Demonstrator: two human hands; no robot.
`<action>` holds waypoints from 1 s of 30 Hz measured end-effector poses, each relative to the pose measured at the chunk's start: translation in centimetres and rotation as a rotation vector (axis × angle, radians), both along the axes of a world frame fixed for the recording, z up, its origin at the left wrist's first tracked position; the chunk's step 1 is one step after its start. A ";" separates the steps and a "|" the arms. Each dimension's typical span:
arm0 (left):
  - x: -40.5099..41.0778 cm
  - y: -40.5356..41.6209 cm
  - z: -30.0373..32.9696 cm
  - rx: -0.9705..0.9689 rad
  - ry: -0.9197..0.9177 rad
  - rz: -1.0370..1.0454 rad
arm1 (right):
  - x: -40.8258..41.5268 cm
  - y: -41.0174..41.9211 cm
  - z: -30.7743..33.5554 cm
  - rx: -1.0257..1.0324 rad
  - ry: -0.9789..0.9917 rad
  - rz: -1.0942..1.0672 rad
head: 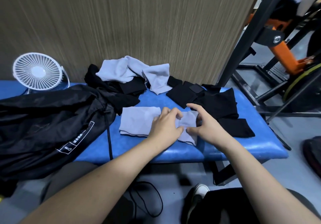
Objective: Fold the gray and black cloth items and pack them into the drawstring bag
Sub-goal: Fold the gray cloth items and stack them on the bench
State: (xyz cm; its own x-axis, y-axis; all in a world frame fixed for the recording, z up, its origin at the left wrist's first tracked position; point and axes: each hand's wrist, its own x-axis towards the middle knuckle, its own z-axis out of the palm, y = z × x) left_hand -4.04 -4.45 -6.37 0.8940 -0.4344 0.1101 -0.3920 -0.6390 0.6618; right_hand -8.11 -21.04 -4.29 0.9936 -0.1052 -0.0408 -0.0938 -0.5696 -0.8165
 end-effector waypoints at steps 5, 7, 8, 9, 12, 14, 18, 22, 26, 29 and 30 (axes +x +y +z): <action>0.3 0.6 1.1 -0.271 0.107 0.027 | 0.4 0.2 0.7 0.271 -0.050 -0.043; 0.5 1.5 1.7 -0.318 0.122 0.058 | 0.8 0.6 1.3 0.351 -0.031 -0.026; 0.6 2.1 2.0 -0.325 0.128 0.070 | 0.9 0.9 1.5 0.377 -0.014 -0.003; 0.8 2.7 2.2 -0.328 0.137 0.077 | 1.1 1.3 1.7 0.396 0.001 0.029; 1.2 4.7 2.7 -0.364 0.171 0.099 | 2.1 2.9 1.8 0.446 0.007 0.106; 1.8 6.2 2.9 -0.400 0.156 0.140 | 2.9 4.2 1.7 0.479 -0.034 0.110; 2.8 9.3 3.1 -0.443 0.074 0.183 | 4.5 7.0 1.7 0.476 -0.094 0.157; 3.5 12.0 2.8 -0.394 0.038 0.266 | 5.7 9.6 1.4 0.499 -0.048 0.215; 4.1 13.6 1.8 -0.264 0.046 0.255 | 6.8 10.9 0.0 0.271 0.003 0.181; 4.3 13.9 1.0 -0.141 0.050 0.244 | 7.3 11.1 -1.0 -0.010 0.019 0.222; 4.4 14.0 0.9 -0.125 0.048 0.238 | 7.3 11.1 -1.0 -0.061 0.016 0.221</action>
State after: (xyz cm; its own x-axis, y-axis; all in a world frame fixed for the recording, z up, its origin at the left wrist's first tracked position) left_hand 0.33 9.53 -5.52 0.9747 -0.1976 0.1044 -0.2069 -0.6213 0.7557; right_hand -0.78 -9.94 -5.32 0.9920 0.1125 -0.0566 0.0266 -0.6263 -0.7792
